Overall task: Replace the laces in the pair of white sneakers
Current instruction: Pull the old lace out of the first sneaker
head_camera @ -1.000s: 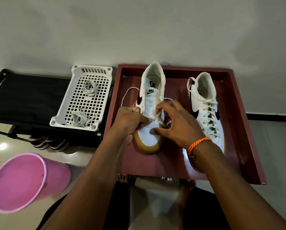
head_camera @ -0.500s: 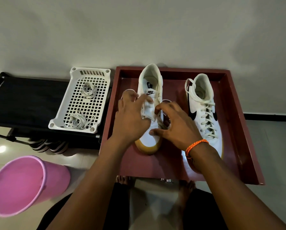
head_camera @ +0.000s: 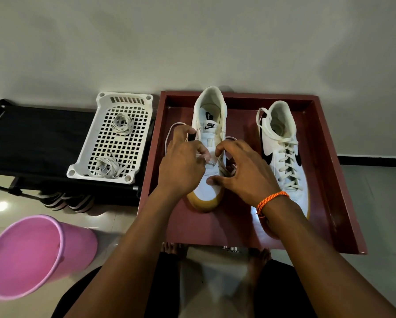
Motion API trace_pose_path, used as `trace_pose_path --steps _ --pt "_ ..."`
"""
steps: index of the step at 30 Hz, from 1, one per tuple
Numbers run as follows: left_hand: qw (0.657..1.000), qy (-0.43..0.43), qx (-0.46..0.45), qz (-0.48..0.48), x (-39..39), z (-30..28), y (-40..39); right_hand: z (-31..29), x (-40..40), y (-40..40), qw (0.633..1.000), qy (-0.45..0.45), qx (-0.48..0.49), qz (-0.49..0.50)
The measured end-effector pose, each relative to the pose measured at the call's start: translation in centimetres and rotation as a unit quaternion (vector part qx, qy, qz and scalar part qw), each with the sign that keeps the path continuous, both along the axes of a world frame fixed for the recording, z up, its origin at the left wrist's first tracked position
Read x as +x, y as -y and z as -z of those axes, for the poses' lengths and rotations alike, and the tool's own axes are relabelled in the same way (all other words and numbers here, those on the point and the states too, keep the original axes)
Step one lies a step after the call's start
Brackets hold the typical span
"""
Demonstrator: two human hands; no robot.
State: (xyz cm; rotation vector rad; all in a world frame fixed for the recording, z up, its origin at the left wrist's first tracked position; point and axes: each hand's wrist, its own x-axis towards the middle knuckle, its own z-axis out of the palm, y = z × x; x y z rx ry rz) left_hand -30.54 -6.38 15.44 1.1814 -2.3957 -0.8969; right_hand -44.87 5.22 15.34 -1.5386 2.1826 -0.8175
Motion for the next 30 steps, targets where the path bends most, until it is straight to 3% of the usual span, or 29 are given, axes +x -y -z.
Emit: trace_pose_path --steps 4,7,11,16,24,27,30 --pt "0.995 -0.058 0.005 -0.082 0.4 -0.1 1.1 0.0 -0.1 0.0 1.000 -0.001 0.006 0.006" --pt "0.996 -0.066 -0.048 -0.042 0.4 -0.4 1.0 0.1 -0.2 -0.1 1.000 0.012 0.005 0.004" --pt "0.997 0.053 -0.054 0.031 -0.1 -0.1 -0.7 0.1 -0.2 -0.1 1.000 0.019 0.002 -0.001" --pt "0.997 0.071 -0.024 0.013 -0.5 -0.4 -1.0 0.1 -0.3 -0.2 1.000 0.007 0.007 0.003" --pt "0.993 -0.023 -0.086 -0.082 0.2 -0.7 1.0 0.2 -0.3 -0.1 1.000 0.004 0.010 0.002" --pt "0.994 -0.011 -0.112 -0.011 0.1 -0.5 0.7 0.3 -0.4 -0.1 1.000 0.017 0.006 -0.004" --pt "0.996 0.053 -0.067 0.041 -0.2 0.0 -0.2 0.2 -0.6 -0.1 1.000 0.022 0.006 -0.007"
